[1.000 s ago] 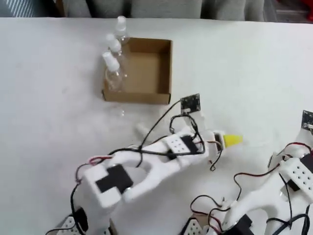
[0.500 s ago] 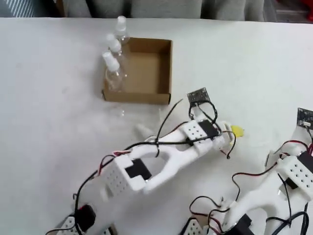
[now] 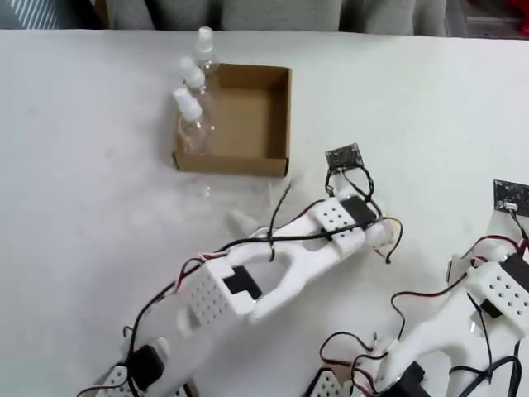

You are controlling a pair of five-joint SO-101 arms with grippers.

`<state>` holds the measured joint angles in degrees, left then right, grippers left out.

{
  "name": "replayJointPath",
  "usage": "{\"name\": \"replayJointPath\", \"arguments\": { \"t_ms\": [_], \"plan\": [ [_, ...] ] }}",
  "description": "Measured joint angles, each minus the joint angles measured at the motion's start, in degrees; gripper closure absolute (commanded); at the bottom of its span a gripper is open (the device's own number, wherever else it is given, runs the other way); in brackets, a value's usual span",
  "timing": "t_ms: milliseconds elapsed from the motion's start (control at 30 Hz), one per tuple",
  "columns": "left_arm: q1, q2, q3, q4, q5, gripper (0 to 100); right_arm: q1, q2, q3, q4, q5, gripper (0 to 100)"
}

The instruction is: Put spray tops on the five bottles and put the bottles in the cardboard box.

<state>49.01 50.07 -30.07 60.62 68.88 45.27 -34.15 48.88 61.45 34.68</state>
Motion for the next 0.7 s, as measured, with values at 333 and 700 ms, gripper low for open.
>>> {"name": "replayJointPath", "arguments": {
  "t_ms": [333,700],
  "plan": [
    [-0.5,-4.7,0.5,17.6,-24.4,94,0.0,0.0,0.7,0.0,0.0,97.8],
    [-1.3,-7.1,7.6,25.7,-46.2,95,0.0,0.0,1.8,-0.1,0.0,97.8]
  ]
}}
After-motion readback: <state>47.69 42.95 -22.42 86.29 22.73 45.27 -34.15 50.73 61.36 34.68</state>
